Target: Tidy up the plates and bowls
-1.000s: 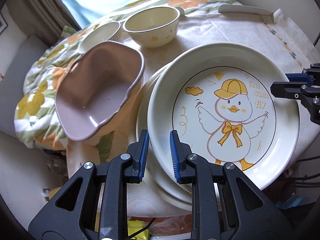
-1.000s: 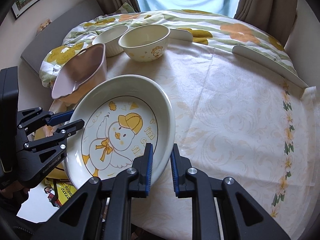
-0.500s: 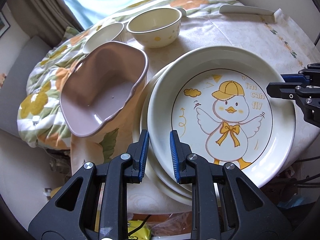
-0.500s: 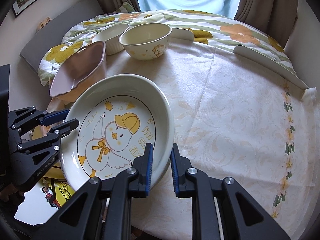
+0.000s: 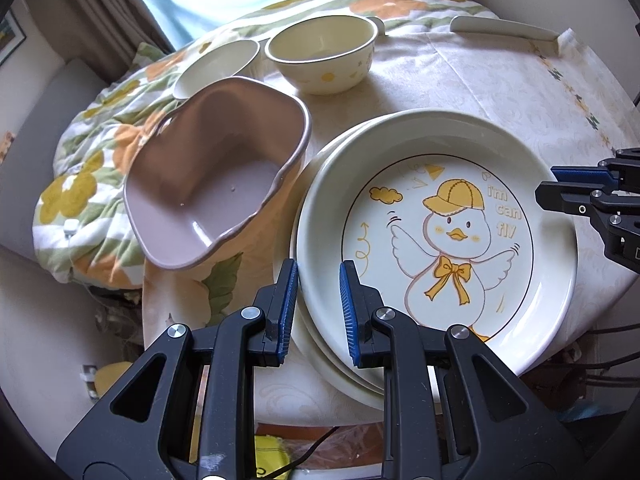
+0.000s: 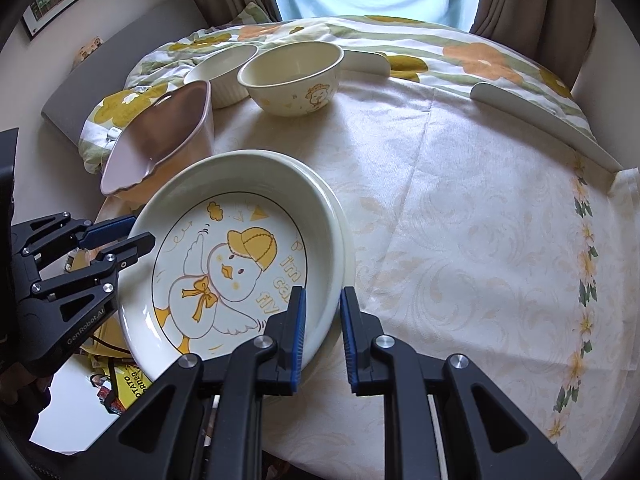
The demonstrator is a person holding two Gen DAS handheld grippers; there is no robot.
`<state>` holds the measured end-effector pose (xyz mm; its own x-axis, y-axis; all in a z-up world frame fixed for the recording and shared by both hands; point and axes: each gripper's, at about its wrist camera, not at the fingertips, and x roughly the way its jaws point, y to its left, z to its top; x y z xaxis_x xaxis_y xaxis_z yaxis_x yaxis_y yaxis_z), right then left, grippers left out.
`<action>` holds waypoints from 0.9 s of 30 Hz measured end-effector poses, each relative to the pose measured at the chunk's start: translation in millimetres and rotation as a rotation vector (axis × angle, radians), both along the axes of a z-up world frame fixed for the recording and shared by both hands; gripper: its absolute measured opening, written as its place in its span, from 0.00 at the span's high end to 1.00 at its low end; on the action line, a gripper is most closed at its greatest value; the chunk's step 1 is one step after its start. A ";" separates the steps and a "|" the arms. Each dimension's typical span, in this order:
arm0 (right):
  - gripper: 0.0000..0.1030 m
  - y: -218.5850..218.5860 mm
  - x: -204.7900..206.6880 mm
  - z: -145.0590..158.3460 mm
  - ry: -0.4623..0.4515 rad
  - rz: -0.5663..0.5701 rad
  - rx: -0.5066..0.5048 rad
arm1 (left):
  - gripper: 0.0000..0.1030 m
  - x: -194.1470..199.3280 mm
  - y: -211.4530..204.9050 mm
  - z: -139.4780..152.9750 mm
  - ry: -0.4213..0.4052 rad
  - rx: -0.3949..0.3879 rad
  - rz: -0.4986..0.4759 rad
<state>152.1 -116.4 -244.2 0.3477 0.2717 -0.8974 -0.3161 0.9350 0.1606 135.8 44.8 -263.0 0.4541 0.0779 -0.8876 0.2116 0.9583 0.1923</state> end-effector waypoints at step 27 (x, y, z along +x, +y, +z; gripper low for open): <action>0.01 50.8 82.5 78.0 -0.020 0.266 0.166 | 0.00 9.4 143.5 77.9 -0.118 -0.400 0.573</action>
